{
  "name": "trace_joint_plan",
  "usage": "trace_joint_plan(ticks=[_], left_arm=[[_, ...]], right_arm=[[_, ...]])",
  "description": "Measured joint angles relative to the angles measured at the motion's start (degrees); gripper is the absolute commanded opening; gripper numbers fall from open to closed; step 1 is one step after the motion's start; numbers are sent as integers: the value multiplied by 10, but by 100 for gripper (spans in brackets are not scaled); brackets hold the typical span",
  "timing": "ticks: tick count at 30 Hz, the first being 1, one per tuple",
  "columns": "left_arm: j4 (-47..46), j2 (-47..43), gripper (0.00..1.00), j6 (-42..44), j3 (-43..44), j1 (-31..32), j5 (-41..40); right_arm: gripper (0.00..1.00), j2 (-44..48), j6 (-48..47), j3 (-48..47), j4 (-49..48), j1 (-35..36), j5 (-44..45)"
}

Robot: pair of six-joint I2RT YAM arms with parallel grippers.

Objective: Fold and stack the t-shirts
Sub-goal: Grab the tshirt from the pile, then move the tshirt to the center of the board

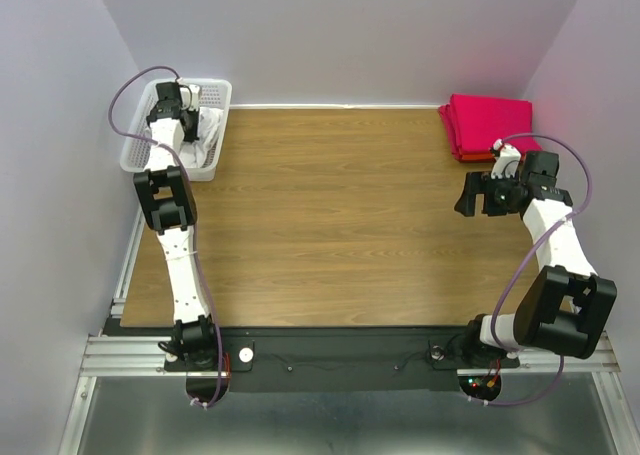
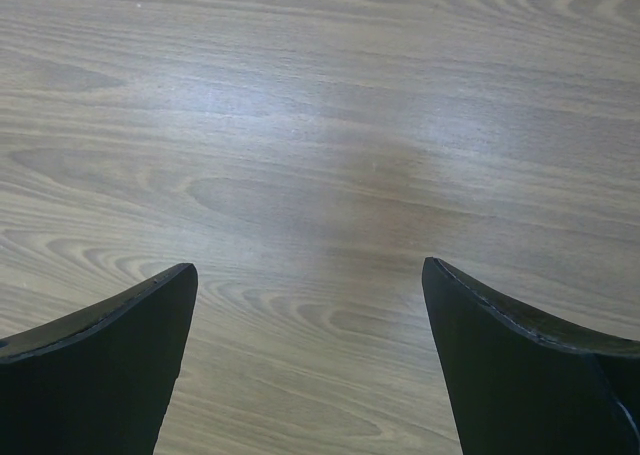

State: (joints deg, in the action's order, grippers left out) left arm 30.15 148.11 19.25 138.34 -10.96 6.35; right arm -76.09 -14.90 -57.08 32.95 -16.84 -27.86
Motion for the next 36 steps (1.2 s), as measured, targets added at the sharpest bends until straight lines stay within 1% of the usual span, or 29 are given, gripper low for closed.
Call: trace_joint_plan(ticks=[4, 6, 10, 13, 14, 16, 17, 19, 21, 24, 26, 27, 28, 29, 30, 31, 34, 36], left_arm=[[-14, -19, 0, 0, 0, -1, 16], [-21, -47, 0, 0, 0, 4, 29], [-41, -152, 0, 17, 0, 29, 42], [-57, -249, 0, 33, -2, 78, 48], [-65, -292, 0, 39, -4, 110, 53], [-79, -345, 0, 45, -4, 164, 63], [-88, -379, 0, 47, -4, 202, 74], [-99, -422, 0, 49, -4, 267, 98], [-106, -455, 0, 45, -4, 311, 129], [-110, -483, 0, 29, -10, 324, 158], [-111, -504, 21, 20, -42, 318, 174], [-113, -516, 37, 17, -71, 316, 180], [-108, -526, 69, 15, -103, 314, 188], [-102, -531, 89, 14, -123, 313, 191], [-93, -537, 96, 20, -168, 311, 196], [-85, -540, 97, 20, -196, 311, 198], [-55, -544, 97, 23, -355, 293, 212], [-38, -541, 98, 23, -459, 259, 232]], right_arm=[[100, 0, 3, -3, 0, 0, -10], [100, 0, 6, -6, 0, 0, -14], [100, 8, 15, -10, 0, 0, -24], [100, 17, 21, -11, 0, 0, -24], [100, 19, 23, -12, 0, 0, -24], [100, 22, 26, -14, 0, 0, -24], [100, 25, 28, -16, 0, 0, -23], [100, 28, 32, -20, 0, 0, -19], [100, 33, 34, -23, 0, 0, -14], [100, 41, 40, -27, 0, 0, -7], [100, 48, 42, -30, 0, 0, -2], [100, 51, 43, -30, 0, 0, 0], [100, 55, 43, -30, 0, 0, 3], [100, 57, 42, -30, 0, 0, 6], [100, 62, 42, -30, 1, 0, 12], [100, 64, 39, -30, 1, 0, 16], [100, 78, 14, -32, 14, 0, 40], [100, 91, -14, -32, 29, 0, 50]])
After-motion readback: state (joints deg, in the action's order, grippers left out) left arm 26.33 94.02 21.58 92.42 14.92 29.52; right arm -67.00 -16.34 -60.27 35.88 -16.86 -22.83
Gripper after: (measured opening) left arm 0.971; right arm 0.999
